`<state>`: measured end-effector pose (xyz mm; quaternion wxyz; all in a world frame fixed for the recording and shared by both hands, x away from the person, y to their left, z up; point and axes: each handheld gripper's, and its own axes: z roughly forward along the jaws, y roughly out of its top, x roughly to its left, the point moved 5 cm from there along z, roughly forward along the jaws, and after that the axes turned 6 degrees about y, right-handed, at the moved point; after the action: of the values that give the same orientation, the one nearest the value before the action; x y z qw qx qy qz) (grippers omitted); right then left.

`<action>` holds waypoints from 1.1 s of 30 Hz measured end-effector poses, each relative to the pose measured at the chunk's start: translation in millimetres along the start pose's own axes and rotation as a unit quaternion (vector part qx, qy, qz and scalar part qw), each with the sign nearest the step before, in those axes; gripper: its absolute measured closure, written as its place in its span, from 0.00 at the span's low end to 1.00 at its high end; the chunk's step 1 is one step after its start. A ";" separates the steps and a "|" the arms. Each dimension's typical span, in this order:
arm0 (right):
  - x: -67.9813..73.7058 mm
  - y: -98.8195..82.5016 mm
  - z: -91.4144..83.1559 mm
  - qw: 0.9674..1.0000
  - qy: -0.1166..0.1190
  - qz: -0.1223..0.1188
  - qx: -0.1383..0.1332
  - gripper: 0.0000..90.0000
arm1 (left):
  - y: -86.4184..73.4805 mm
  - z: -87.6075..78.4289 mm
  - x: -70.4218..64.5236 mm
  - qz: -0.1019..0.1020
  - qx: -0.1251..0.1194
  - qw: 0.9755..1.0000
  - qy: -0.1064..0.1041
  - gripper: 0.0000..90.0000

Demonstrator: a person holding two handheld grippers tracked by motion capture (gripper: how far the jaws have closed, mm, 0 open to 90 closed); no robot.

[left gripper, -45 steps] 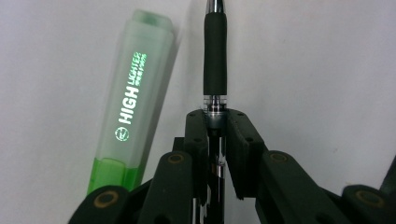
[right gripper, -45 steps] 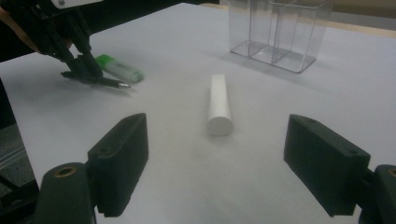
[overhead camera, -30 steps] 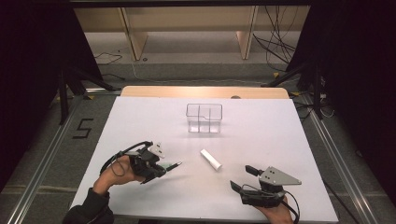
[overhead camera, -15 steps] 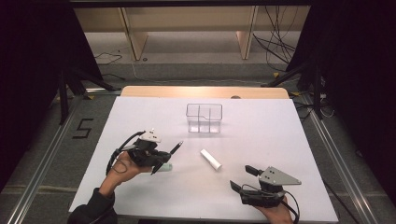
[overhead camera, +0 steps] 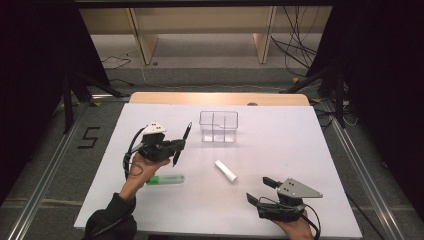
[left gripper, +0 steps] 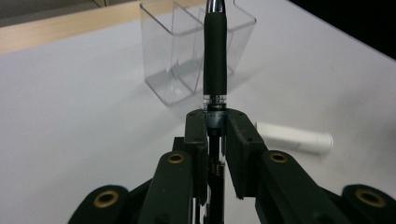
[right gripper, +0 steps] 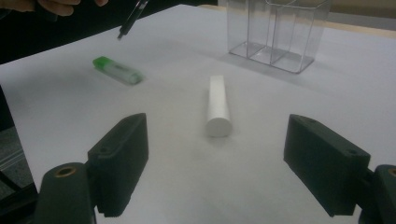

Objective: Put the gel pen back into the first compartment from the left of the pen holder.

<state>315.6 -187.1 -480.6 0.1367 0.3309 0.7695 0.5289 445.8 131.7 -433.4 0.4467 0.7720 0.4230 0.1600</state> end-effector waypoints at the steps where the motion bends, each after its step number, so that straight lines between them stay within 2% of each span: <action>1: -0.1 0.0 -0.2 1.000 0.001 0.001 0.001 0.26 | 3.8 1.6 0.9 -0.006 -0.007 1.000 0.001 0.88; 5: -0.4 0.0 -0.4 1.000 0.001 0.001 0.000 0.26 | 19.6 8.7 2.8 -0.017 -0.029 0.999 0.011 0.88; 12: -0.7 -0.1 -0.5 1.000 0.003 0.001 -0.001 0.26 | 47.9 21.2 3.6 -0.040 -0.068 0.997 0.017 0.88; 23: -1.5 -0.8 -0.5 1.000 0.004 0.004 0.000 0.26 | 81.9 47.9 8.6 -0.064 -0.090 0.994 0.028 0.88; 33: -2.3 -1.0 -1.2 1.000 0.005 0.005 -0.002 0.26 | 100.8 63.4 9.4 -0.067 -0.098 0.992 0.042 0.88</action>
<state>316.2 -189.7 -481.3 0.1309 0.3322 0.7671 0.5329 542.3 79.6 -386.3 0.5116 0.6873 0.4741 0.2028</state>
